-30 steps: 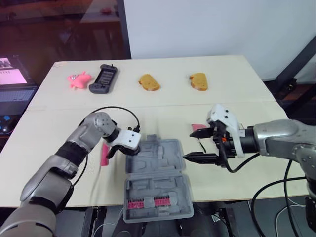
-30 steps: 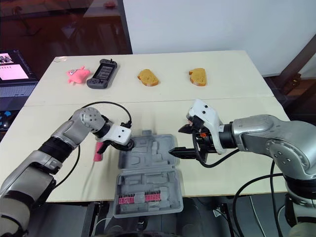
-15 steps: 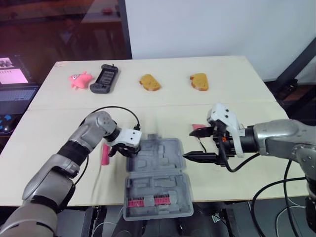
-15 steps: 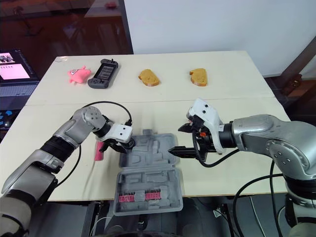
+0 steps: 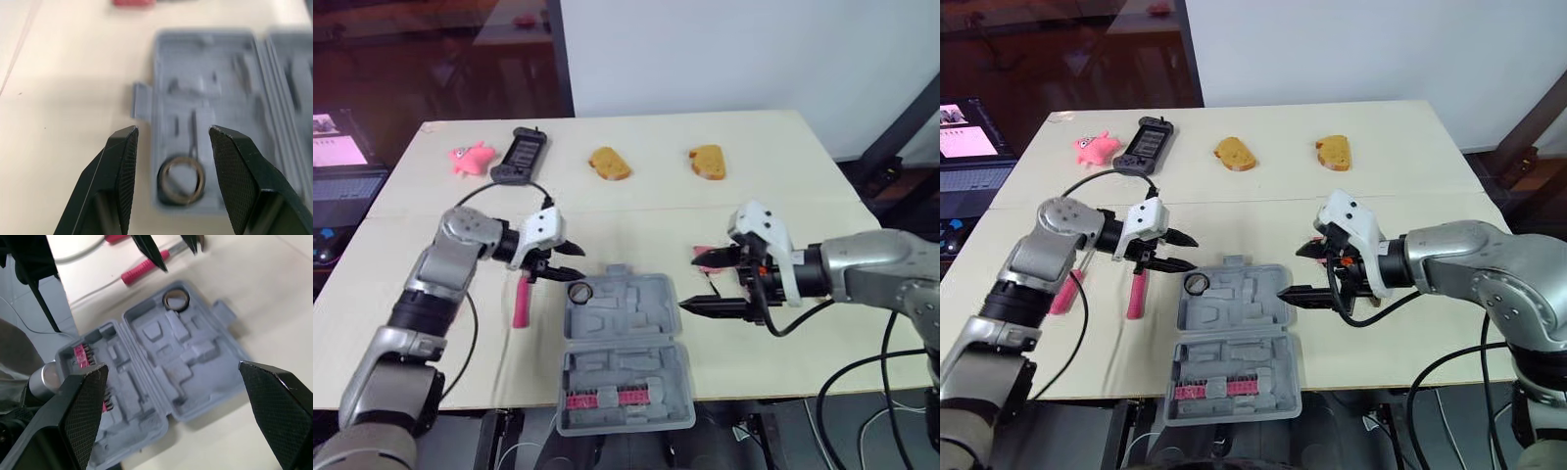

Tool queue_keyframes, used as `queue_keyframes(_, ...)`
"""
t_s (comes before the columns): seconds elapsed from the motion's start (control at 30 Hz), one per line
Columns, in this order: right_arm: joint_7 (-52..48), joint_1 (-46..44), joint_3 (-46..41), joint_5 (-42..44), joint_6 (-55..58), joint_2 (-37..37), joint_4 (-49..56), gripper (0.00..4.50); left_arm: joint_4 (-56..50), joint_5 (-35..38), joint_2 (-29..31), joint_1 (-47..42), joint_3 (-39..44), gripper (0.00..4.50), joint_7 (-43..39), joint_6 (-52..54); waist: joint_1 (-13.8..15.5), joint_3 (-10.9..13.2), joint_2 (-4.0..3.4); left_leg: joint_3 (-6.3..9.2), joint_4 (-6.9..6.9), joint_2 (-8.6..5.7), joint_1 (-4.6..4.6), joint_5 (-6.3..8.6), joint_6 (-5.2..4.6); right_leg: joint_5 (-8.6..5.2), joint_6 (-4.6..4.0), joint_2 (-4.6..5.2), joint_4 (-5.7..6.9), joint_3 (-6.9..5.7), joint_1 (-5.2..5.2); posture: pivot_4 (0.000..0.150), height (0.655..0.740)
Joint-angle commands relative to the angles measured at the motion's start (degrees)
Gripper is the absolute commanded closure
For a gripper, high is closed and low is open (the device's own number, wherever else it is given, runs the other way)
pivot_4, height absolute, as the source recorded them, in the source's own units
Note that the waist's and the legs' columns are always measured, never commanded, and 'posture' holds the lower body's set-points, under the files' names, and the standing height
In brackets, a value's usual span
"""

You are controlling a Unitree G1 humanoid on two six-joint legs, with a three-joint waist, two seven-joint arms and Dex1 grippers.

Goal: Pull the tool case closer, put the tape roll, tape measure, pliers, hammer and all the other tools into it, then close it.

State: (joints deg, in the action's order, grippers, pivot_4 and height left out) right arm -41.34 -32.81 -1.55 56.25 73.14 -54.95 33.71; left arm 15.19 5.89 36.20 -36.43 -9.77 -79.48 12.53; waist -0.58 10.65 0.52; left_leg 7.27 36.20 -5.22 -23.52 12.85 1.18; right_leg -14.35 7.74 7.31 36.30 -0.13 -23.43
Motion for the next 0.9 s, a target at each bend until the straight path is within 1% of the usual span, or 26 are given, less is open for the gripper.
queue_keyframes(0.03, -1.3, -1.5, 0.1, -0.5, -1.1, -0.7, 0.1, 0.00, -2.7, 3.5, -1.3, 3.3, 2.4, 2.95, 2.6, 0.6, 0.0, 0.0, 0.00, 0.00, 0.01, -0.02, 0.00, 0.00, 0.00, 0.00, 0.00, 0.02, 0.00, 0.00, 0.01, 0.150, 0.7400)
queue_keyframes(0.07, -1.5, -1.7, 0.3, -0.5, -1.2, -0.8, 0.1, 0.00, -2.6, 3.3, -1.6, 4.6, 2.3, 3.35, 3.5, -0.4, 0.0, 0.0, 0.00, 0.00, 0.00, -0.02, 0.00, 0.00, 0.00, 0.00, 0.00, 0.02, -0.01, 0.00, 0.01, 0.150, 0.7400)
queue_keyframes(0.1, -1.6, -1.8, 0.3, -0.5, -1.1, -0.9, 0.0, 0.00, -2.3, 2.9, -1.9, 5.5, 2.3, 3.87, 4.9, -1.0, 0.0, 0.0, 0.00, 0.00, -0.01, -0.02, 0.00, 0.00, 0.00, 0.00, 0.00, 0.02, -0.02, 0.00, 0.00, 0.150, 0.7400)
queue_keyframes(0.27, -2.0, -2.0, 0.2, -0.3, -0.7, -1.1, 0.1, 0.00, -1.1, 2.9, -3.3, 8.0, 1.9, 3.87, 7.5, -3.4, 0.0, 0.0, 0.00, 0.00, -0.02, -0.01, 0.00, 0.00, 0.01, 0.01, -0.01, 0.02, -0.02, 0.01, -0.02, 0.150, 0.7400)
queue_keyframes(0.47, -2.1, -2.3, 0.2, -0.5, -0.3, -0.9, 0.1, 0.00, 4.5, 1.0, -5.0, 7.0, 0.6, 3.87, 9.9, -9.2, 0.1, 0.0, 0.00, 0.00, -0.02, -0.02, 0.00, 0.00, 0.01, 0.01, -0.02, 0.03, -0.03, 0.01, -0.01, 0.150, 0.7400)
queue_keyframes(0.6, -2.0, -2.6, 0.3, -0.6, -0.2, -0.7, 0.0, 0.00, 8.5, 0.2, -6.0, 6.5, -0.4, 3.87, 10.1, -11.9, 0.1, 0.0, 0.00, -0.01, -0.02, -0.02, 0.00, 0.00, 0.01, 0.01, -0.02, 0.03, -0.03, 0.00, -0.01, 0.150, 0.7400)
queue_keyframes(0.83, -1.9, -3.0, 0.6, -0.9, -0.1, -0.7, -0.1, 0.00, 23.7, -4.2, -8.8, 6.4, -2.5, 3.87, 12.5, -22.1, 0.1, 0.0, -0.02, -0.01, -0.03, -0.02, 0.00, 0.00, 0.01, 0.01, -0.01, 0.03, -0.03, 0.00, -0.02, 0.150, 0.7400)
queue_keyframes(0.9, -2.1, -3.1, 0.5, -1.0, -0.1, -1.0, 0.0, 0.00, 26.6, -4.9, -9.3, 6.0, -2.8, 3.87, 12.9, -24.1, 0.3, 0.0, -0.01, -0.02, -0.01, -0.02, 0.02, 0.00, 0.01, 0.02, -0.02, 0.04, -0.03, 0.00, 0.01, 0.150, 0.7400)
